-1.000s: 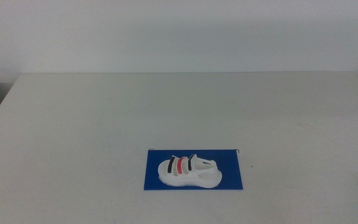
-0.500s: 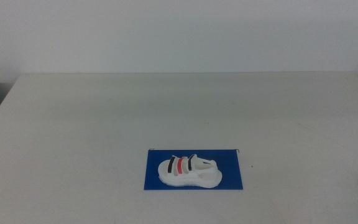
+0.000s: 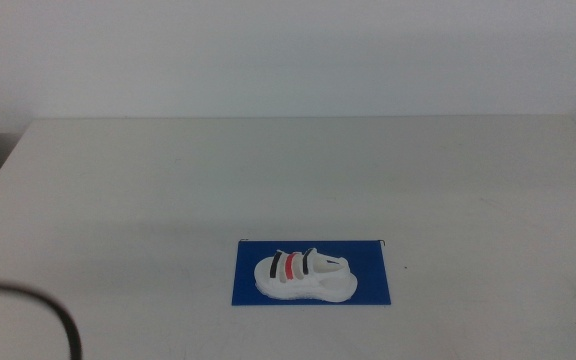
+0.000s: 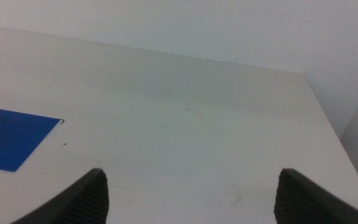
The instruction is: Use one arm to grab the shoe from the table and place it on the mat.
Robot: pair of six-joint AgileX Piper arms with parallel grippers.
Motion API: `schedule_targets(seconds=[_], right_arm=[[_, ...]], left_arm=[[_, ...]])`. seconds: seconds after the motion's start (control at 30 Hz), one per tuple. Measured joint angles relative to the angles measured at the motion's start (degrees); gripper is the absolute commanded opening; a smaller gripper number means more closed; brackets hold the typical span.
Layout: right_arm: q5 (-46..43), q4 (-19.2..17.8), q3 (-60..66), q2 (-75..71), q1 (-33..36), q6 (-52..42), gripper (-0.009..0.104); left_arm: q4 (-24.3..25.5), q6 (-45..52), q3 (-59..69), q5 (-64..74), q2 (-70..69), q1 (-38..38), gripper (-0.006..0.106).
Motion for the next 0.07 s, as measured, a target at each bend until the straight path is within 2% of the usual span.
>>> schedule_targets(seconds=[0.07], right_arm=[[0.00,0.00,0.00,0.00,0.00,0.00,0.078]], left_arm=[[1.65,-1.19,2.28,-0.76,-2.70,-2.13,0.094]])
